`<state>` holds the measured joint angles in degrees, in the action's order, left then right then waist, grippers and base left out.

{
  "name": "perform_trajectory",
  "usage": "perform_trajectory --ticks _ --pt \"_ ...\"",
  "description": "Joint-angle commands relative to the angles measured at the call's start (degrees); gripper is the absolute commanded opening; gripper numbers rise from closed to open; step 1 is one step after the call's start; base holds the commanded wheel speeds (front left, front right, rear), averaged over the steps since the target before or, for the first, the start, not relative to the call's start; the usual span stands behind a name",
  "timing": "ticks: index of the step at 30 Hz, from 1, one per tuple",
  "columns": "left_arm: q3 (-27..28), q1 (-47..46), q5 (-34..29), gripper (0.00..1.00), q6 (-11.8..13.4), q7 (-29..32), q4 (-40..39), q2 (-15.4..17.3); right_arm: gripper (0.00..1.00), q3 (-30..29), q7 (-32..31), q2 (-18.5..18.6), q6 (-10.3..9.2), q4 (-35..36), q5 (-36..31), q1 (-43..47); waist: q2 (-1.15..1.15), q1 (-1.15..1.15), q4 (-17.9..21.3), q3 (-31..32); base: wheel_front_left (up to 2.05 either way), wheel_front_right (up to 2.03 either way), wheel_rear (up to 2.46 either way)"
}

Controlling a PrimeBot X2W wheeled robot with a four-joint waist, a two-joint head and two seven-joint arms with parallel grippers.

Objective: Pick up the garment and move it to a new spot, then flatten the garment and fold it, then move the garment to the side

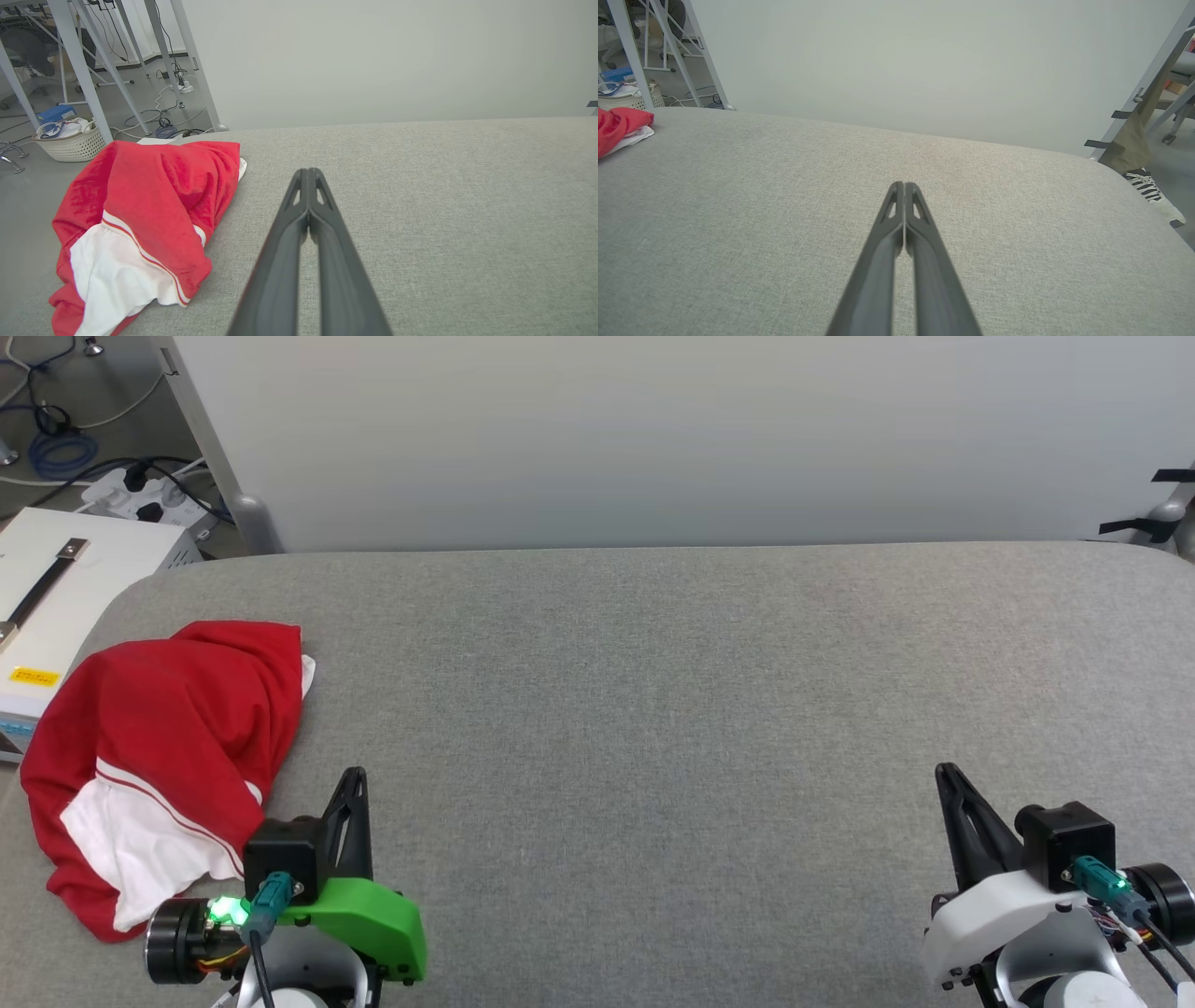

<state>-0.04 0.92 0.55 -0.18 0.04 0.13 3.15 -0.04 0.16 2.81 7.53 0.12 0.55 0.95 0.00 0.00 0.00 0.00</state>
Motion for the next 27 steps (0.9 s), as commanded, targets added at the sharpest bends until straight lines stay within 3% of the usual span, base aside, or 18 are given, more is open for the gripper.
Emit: perform_trajectory --ticks 1,27 --pt "0.0 -0.9 -0.6 0.0 0.2 0.0 -0.1 -0.3 0.0 0.0 -0.2 0.1 -0.04 -0.1 -0.6 -1.0 0.0 0.0 0.0 0.0 0.0 0.0 0.0" --pt "0.0 -0.9 -0.6 0.0 0.2 0.0 -0.1 -0.3 0.0 0.0 -0.2 0.1 -0.04 -0.1 -0.6 -1.0 0.0 0.0 0.0 0.0 0.0 0.0 0.0"
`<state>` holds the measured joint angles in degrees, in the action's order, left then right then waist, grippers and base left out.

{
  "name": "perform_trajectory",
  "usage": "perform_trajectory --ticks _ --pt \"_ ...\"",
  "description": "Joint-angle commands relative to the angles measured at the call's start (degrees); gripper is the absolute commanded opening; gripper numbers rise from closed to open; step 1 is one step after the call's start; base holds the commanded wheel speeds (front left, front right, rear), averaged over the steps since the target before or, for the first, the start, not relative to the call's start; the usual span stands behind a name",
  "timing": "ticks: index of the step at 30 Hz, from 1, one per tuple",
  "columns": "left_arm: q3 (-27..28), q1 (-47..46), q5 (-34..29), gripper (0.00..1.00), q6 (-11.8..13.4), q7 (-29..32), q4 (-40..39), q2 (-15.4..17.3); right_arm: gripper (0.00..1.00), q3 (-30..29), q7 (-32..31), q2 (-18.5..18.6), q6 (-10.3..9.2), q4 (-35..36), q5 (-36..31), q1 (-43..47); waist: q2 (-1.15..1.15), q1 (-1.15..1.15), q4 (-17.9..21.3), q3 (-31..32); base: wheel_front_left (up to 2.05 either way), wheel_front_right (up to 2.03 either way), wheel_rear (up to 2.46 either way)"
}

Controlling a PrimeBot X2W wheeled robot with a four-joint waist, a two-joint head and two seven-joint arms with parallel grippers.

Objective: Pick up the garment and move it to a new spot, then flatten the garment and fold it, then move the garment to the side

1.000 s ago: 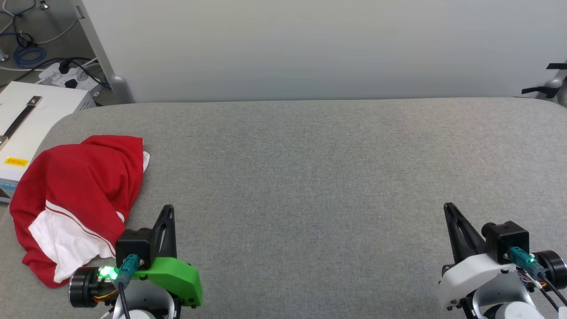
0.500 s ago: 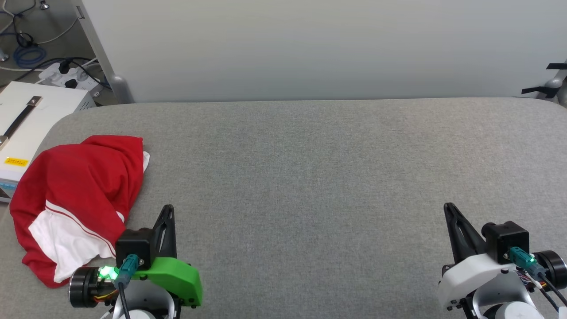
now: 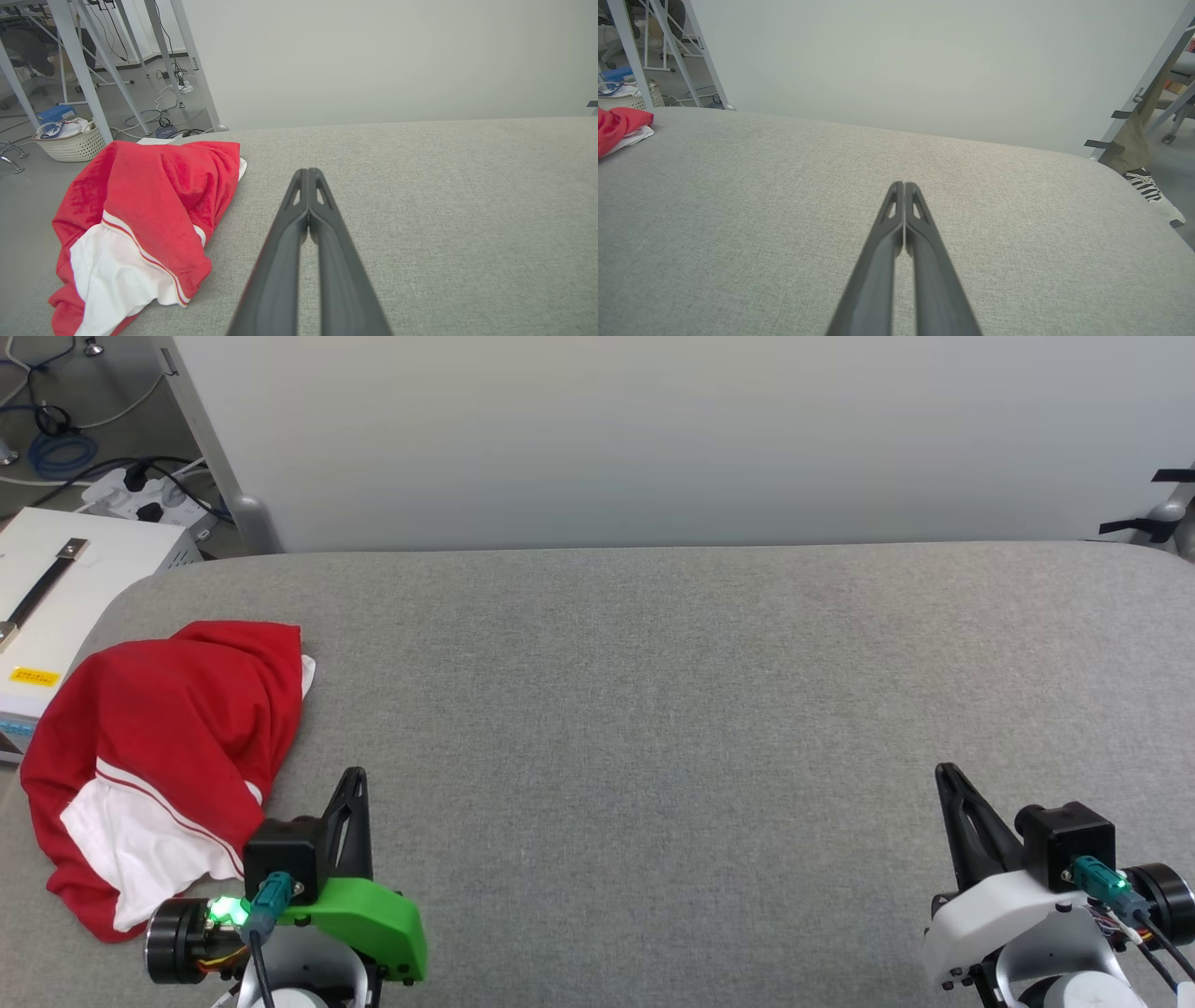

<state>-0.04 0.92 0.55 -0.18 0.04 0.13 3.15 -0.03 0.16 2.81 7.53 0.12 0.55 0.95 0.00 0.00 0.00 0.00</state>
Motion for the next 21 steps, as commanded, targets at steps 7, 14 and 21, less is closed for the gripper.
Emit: perform_trajectory --ticks 7,14,21 --pt "0.0 0.1 0.0 1.0 0.0 0.0 0.0 0.0 1.0 0.0 0.0 0.0 0.0 0.0 0.0 0.0 0.0 0.0 0.0 0.0 0.0 0.0 0.0" --pt "-0.3 0.0 0.2 1.0 0.5 -0.8 -0.2 0.0 1.0 -0.3 0.8 0.0 0.0 0.3 0.6 0.0 0.0 0.0 0.0 -0.1 0.0 0.0 0.0" --pt "-0.6 -0.2 0.2 1.0 1.0 -1.6 -0.4 0.0 1.0 -0.7 1.6 0.0 0.0 1.0 1.5 0.1 0.0 0.0 0.0 -0.2 0.0 0.0 0.0"
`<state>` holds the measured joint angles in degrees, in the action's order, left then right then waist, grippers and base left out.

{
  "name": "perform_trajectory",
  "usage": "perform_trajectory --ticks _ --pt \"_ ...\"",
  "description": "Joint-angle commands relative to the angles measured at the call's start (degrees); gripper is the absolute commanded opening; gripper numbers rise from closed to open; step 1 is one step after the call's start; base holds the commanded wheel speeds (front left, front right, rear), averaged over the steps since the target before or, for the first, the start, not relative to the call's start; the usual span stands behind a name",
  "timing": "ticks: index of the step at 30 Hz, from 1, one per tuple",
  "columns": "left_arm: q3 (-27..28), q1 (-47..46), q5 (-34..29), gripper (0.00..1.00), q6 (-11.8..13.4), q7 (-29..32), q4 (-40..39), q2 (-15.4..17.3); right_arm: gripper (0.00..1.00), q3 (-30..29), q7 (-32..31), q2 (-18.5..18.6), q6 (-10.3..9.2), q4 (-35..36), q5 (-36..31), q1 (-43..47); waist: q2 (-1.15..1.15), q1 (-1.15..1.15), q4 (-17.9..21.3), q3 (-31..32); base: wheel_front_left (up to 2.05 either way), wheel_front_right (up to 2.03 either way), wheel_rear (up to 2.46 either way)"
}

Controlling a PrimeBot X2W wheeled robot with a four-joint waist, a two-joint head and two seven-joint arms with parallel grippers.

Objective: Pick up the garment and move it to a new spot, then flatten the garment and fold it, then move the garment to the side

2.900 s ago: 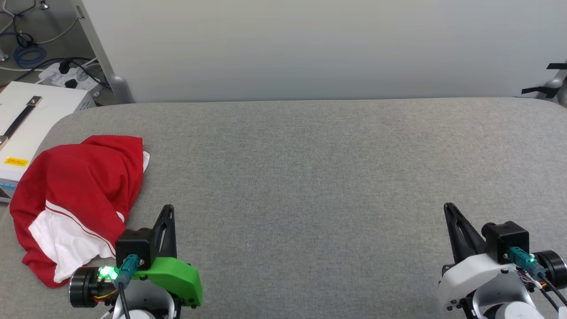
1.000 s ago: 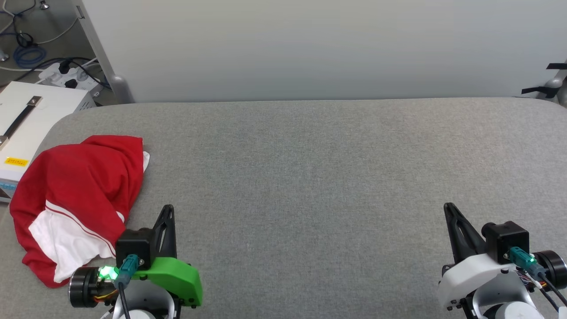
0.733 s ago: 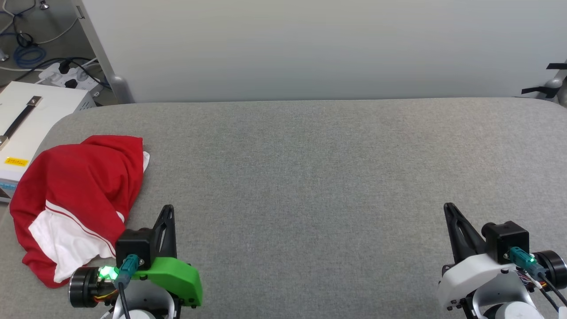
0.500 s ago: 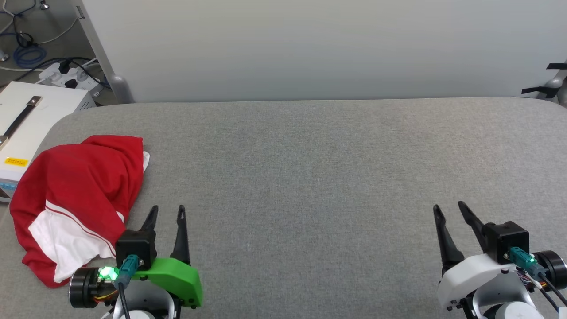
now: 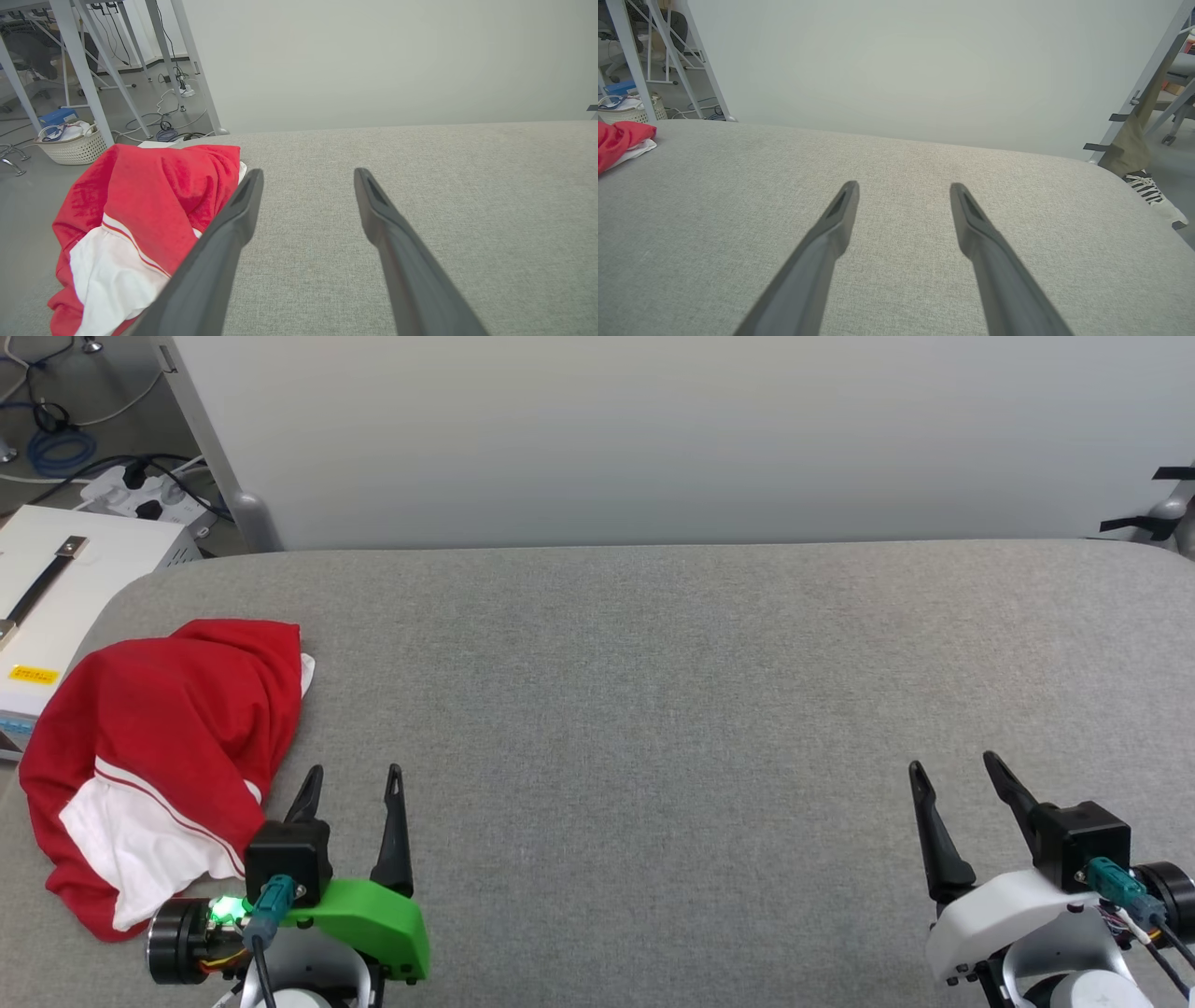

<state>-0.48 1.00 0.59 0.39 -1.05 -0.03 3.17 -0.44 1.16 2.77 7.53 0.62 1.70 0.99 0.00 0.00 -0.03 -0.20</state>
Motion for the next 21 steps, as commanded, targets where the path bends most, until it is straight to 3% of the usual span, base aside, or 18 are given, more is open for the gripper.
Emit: perform_trajectory --ticks 1,21 --pt "-0.2 -0.3 0.2 1.0 0.5 -0.6 -0.3 0.0 1.0 -0.3 0.7 0.0 0.0 0.6 0.5 0.0 0.0 0.0 0.0 0.0 0.0 0.0 0.0" --pt "-1.0 -0.2 0.8 1.0 1.3 -3.2 -0.9 -0.1 1.0 -0.8 3.3 0.0 -0.01 3.1 3.2 0.7 0.0 0.0 -0.2 -0.1 0.0 0.0 0.0"
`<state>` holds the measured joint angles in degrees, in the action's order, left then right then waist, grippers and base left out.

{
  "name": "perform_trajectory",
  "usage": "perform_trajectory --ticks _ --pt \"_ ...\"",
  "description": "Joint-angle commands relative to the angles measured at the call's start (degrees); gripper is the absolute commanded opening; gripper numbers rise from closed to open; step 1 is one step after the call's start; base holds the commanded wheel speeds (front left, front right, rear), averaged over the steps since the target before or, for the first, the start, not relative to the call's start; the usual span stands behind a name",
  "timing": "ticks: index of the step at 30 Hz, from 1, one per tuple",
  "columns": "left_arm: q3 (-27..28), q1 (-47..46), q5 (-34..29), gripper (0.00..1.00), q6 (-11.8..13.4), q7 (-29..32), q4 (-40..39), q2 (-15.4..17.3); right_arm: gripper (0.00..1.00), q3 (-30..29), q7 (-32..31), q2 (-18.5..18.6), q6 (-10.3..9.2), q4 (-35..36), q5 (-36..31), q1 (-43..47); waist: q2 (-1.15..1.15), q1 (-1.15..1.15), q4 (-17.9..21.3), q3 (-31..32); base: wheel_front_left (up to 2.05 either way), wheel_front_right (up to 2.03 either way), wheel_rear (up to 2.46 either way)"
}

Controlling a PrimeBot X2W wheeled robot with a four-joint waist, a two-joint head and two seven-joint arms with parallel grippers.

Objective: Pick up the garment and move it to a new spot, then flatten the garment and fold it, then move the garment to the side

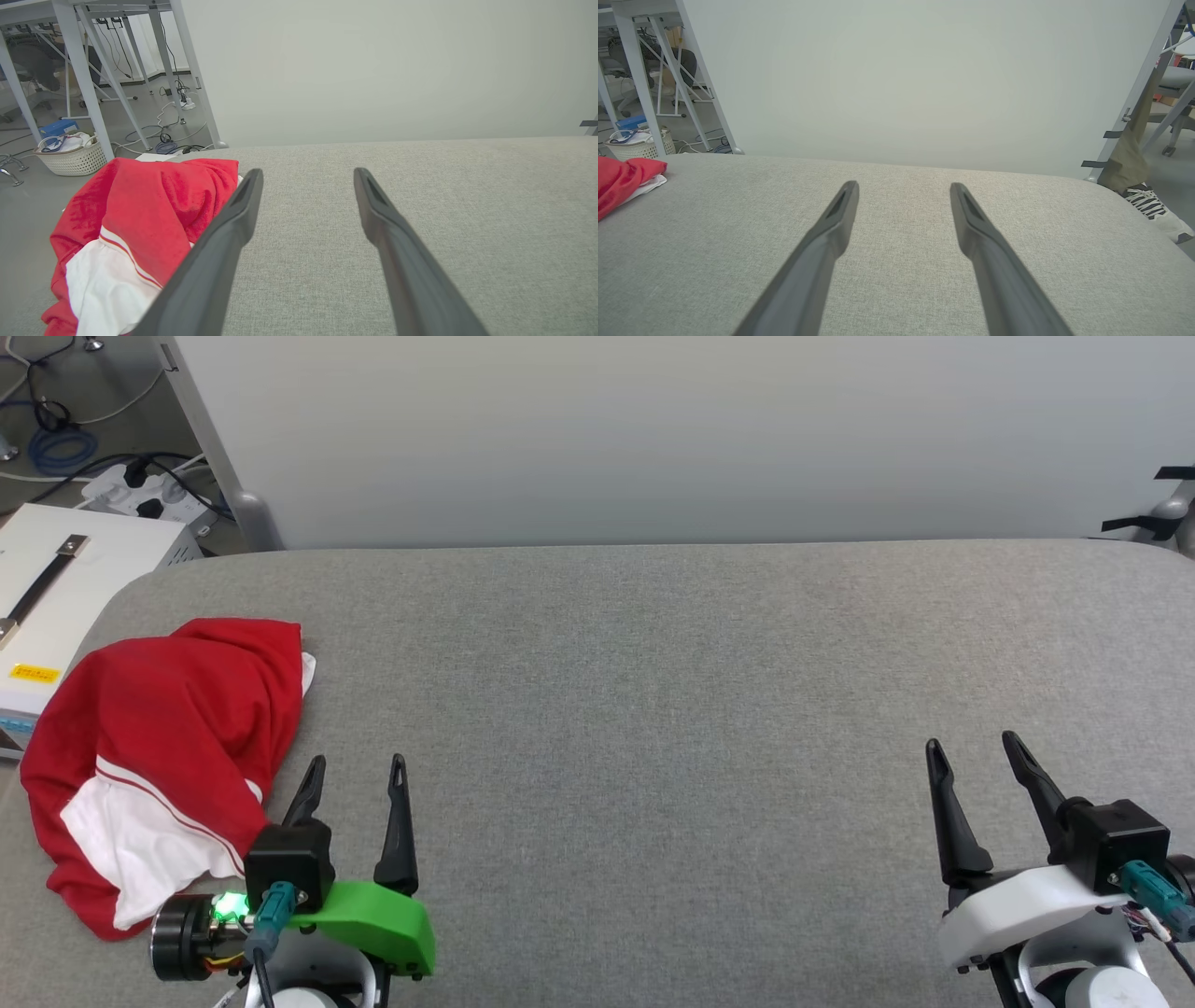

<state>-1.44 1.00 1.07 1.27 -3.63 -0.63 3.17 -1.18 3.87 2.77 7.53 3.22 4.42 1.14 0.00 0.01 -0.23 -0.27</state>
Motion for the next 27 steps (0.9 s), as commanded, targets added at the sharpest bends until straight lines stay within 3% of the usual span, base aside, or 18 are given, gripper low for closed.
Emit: perform_trajectory --ticks 1,27 --pt "-0.1 -0.2 0.3 1.0 0.4 -0.8 -0.3 -0.1 1.0 -0.1 0.7 0.0 -0.01 0.6 0.6 0.6 0.0 0.0 0.0 0.0 0.0 0.0 0.0" --pt "-1.2 1.1 0.2 1.0 1.1 -3.9 -0.6 -0.1 1.0 -0.8 3.7 0.1 -0.02 1.8 2.4 2.5 0.0 0.0 -0.2 0.6 0.0 0.0 0.0"
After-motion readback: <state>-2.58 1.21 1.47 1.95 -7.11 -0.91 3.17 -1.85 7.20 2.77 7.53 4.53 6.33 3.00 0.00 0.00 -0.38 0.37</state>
